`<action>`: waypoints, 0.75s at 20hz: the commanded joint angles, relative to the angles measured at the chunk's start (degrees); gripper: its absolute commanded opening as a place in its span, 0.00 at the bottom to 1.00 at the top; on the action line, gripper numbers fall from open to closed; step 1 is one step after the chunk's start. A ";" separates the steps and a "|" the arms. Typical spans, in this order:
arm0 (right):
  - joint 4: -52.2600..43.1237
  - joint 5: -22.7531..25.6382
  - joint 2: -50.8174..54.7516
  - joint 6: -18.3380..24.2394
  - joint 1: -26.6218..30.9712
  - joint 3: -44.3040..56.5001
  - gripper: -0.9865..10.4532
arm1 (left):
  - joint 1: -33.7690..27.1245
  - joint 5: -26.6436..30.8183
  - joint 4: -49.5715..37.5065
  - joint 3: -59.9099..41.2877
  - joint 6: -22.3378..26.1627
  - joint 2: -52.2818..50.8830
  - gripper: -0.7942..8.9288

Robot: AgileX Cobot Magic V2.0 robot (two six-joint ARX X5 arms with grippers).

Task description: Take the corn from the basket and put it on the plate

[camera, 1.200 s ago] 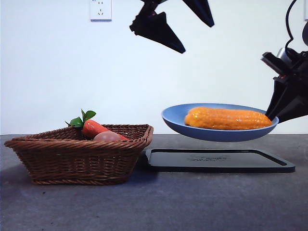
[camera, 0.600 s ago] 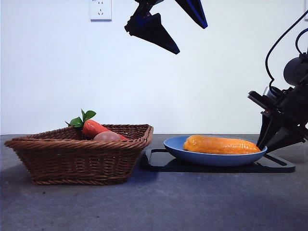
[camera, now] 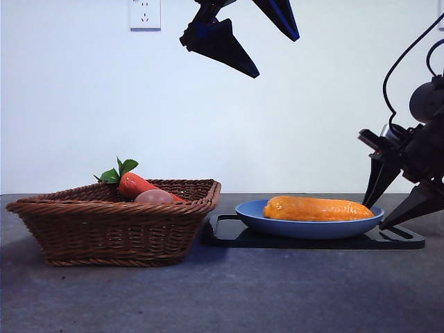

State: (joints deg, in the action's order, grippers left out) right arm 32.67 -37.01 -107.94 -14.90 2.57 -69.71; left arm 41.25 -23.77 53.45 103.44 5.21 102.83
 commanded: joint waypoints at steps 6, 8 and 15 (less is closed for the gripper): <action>10.84 3.91 15.74 7.08 3.02 -1.18 0.26 | 0.26 0.02 -0.76 1.84 0.52 0.52 0.47; 13.97 3.91 22.27 8.87 3.04 -1.18 0.26 | 0.26 0.02 -0.76 1.81 0.52 0.52 0.47; 25.81 3.41 45.05 14.05 -2.64 -1.16 0.26 | 0.26 0.02 -0.55 1.81 0.50 0.52 0.38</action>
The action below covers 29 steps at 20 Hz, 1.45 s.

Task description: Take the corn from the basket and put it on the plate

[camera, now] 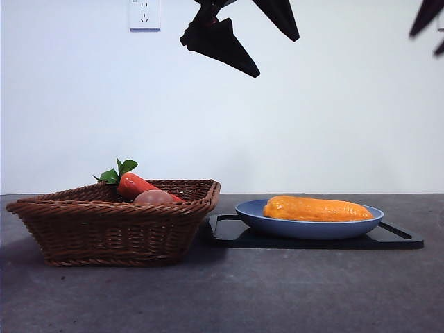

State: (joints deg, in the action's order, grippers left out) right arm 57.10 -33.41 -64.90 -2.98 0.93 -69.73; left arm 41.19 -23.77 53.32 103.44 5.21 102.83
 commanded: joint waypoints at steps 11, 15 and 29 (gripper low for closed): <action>9.09 2.38 16.41 6.60 -3.85 7.13 0.09 | 0.33 0.02 0.28 1.81 -0.17 0.52 0.09; 8.90 2.14 16.31 6.25 -3.85 7.28 0.09 | 0.33 0.02 -0.66 1.84 -0.15 0.52 0.09; 8.72 2.14 16.33 6.25 -3.80 7.28 0.09 | -3.61 5.20 -15.21 1.81 1.51 -2.25 0.09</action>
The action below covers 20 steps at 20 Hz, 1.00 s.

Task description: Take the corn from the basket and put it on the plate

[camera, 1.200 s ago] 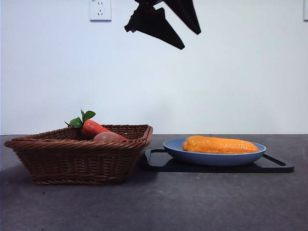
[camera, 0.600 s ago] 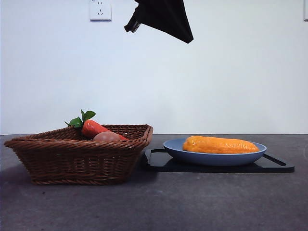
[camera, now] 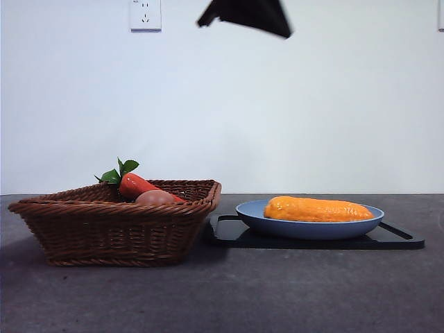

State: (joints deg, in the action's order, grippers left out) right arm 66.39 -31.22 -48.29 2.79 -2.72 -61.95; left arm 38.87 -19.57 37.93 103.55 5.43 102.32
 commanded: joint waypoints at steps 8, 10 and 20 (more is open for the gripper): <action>-0.74 -0.20 -0.28 0.48 -0.15 -0.52 0.09 | -20.15 0.98 -0.48 -9.35 3.02 -27.08 0.09; -0.74 -0.22 -0.28 0.48 -0.15 -0.52 0.09 | -26.60 0.98 -6.71 -19.98 2.91 -36.28 0.09; -0.74 -0.22 -0.26 0.48 -0.15 -0.52 0.09 | -44.89 2.29 -32.04 -73.68 2.34 -77.02 0.09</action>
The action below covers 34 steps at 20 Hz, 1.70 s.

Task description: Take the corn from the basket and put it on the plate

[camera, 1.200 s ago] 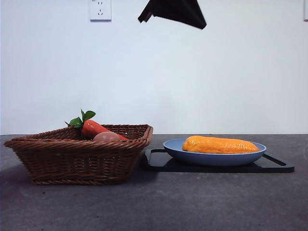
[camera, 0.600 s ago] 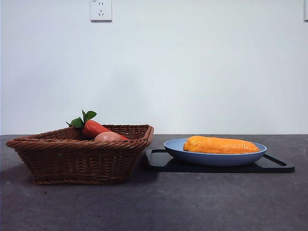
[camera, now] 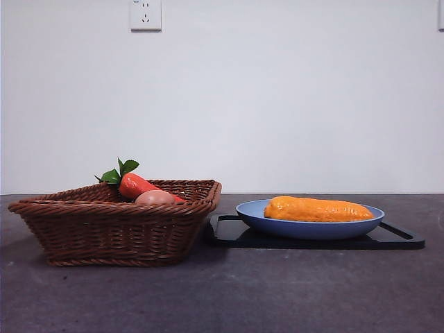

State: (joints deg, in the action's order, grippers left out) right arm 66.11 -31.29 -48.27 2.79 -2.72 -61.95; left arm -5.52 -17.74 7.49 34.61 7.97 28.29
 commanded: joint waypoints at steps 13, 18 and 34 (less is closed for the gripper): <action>-0.46 -0.13 -0.31 0.48 -0.15 -0.52 0.09 | -1.88 1.77 0.81 -32.35 -4.61 -26.08 0.09; -0.48 -0.15 -0.31 0.48 -0.15 -0.50 0.09 | -1.92 1.73 2.84 -34.21 -4.87 -28.13 0.09; -0.48 -0.15 -0.31 0.48 -0.15 -0.52 0.09 | -1.92 1.70 2.84 -34.21 -5.84 -28.04 0.09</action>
State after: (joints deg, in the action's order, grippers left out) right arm 66.04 -31.29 -48.25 2.79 -2.72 -61.95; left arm -7.27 -16.14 9.50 1.80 2.33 0.21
